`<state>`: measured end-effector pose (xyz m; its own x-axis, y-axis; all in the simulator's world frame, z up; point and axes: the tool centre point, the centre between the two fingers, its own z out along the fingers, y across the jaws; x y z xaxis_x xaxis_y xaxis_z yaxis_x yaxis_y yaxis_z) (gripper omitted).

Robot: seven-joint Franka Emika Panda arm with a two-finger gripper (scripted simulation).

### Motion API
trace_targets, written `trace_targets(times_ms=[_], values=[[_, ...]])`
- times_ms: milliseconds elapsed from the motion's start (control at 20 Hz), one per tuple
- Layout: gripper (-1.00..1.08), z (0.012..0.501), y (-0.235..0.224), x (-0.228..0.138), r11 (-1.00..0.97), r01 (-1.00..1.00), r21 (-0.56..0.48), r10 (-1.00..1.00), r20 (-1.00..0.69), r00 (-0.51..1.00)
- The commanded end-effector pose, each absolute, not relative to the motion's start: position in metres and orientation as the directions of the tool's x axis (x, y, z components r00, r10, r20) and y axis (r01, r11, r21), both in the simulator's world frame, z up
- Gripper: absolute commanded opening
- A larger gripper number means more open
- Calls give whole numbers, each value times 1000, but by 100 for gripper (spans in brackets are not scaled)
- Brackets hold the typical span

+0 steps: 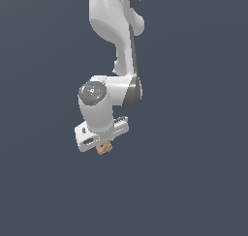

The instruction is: Pick up the object and move it to a goal position.

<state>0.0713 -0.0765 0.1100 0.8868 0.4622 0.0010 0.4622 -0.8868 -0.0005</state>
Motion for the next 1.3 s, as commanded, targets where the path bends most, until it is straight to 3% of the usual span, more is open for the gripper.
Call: trace_targets(times_ms=[0,600,1250], values=[[-100,126,-78,83,-887,462,-1,462,1,887],[-100,177,-86,126,-887,462,-1,462,1,887],[-100,192,-88,139,-887,461,0,461,0,887]])
